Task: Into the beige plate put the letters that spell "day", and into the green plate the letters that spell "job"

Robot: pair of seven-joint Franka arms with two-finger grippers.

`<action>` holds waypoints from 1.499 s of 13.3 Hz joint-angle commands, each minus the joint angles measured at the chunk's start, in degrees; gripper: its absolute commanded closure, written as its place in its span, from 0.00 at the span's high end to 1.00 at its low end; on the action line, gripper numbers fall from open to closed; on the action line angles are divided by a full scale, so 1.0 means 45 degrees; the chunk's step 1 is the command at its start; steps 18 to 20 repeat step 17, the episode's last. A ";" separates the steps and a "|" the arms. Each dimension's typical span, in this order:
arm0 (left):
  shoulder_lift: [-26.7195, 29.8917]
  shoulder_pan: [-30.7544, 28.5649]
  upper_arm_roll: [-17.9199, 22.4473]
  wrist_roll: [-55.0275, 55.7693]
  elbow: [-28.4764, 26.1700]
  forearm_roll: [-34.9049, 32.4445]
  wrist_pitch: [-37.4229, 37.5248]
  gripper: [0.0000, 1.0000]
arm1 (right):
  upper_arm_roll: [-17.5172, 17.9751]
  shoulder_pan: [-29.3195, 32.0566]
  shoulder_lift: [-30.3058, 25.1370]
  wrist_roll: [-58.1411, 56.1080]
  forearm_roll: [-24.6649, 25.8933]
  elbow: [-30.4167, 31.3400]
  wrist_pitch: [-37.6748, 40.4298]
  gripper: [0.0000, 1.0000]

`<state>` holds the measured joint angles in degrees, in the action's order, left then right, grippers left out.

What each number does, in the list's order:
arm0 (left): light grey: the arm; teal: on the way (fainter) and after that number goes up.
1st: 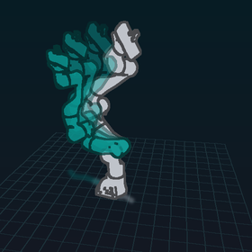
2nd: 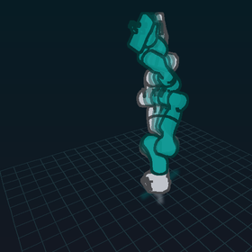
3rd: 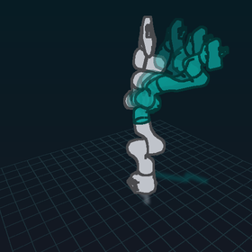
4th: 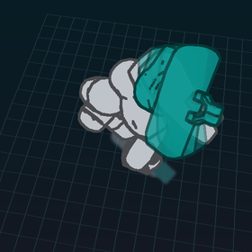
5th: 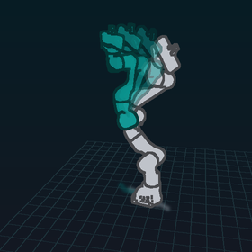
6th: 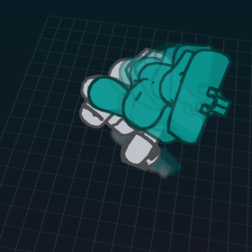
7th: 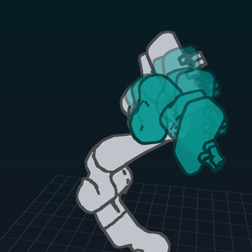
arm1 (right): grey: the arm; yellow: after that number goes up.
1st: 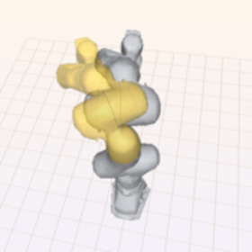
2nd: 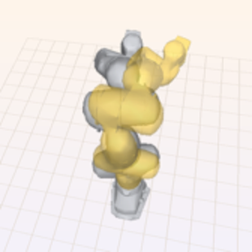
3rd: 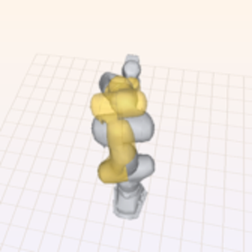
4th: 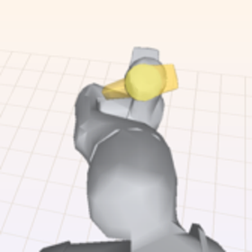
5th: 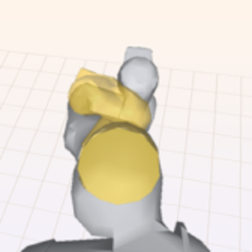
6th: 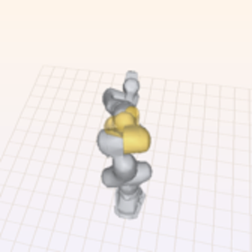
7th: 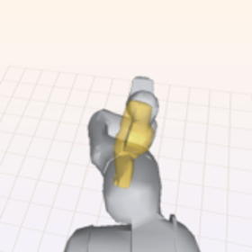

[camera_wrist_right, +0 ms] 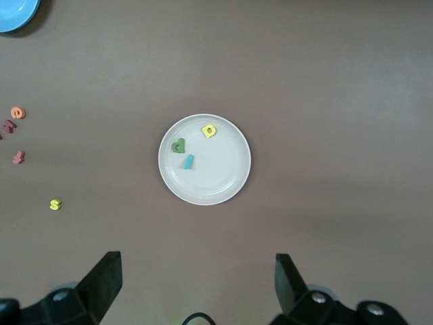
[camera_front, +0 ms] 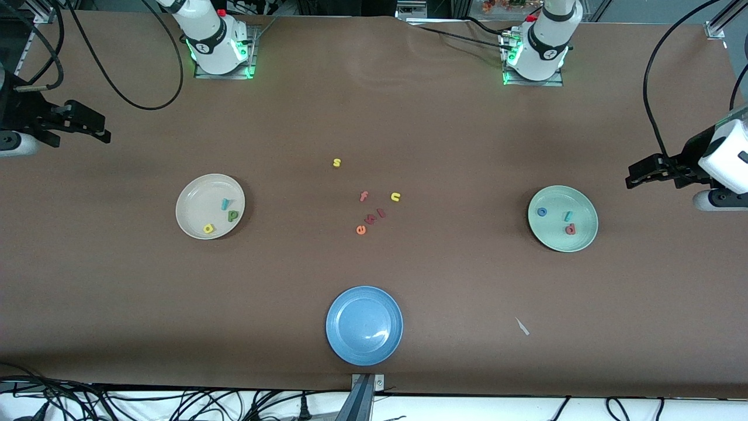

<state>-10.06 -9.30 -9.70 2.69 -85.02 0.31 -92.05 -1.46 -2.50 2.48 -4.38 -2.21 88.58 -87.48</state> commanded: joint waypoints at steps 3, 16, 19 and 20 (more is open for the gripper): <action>0.0127 -0.0063 0.0027 -0.0345 0.0124 0.0243 0.0241 1.00 | -0.0085 -0.0420 0.0209 0.0094 -0.0075 -0.0291 0.0260 1.00; 0.0127 -0.0063 0.0027 -0.0345 0.0124 0.0243 0.0319 1.00 | -0.0163 -0.0382 0.0620 -0.0023 0.0394 -0.0408 0.0202 1.00; 0.0127 -0.0063 0.0027 -0.0345 0.0144 0.0243 0.0358 1.00 | -0.0163 -0.0382 0.0620 -0.0042 0.0394 -0.0408 0.0202 1.00; 0.0127 -0.0063 0.0027 -0.0345 0.0144 0.0243 0.0358 1.00 | -0.0163 -0.0382 0.0620 -0.0042 0.0394 -0.0408 0.0202 1.00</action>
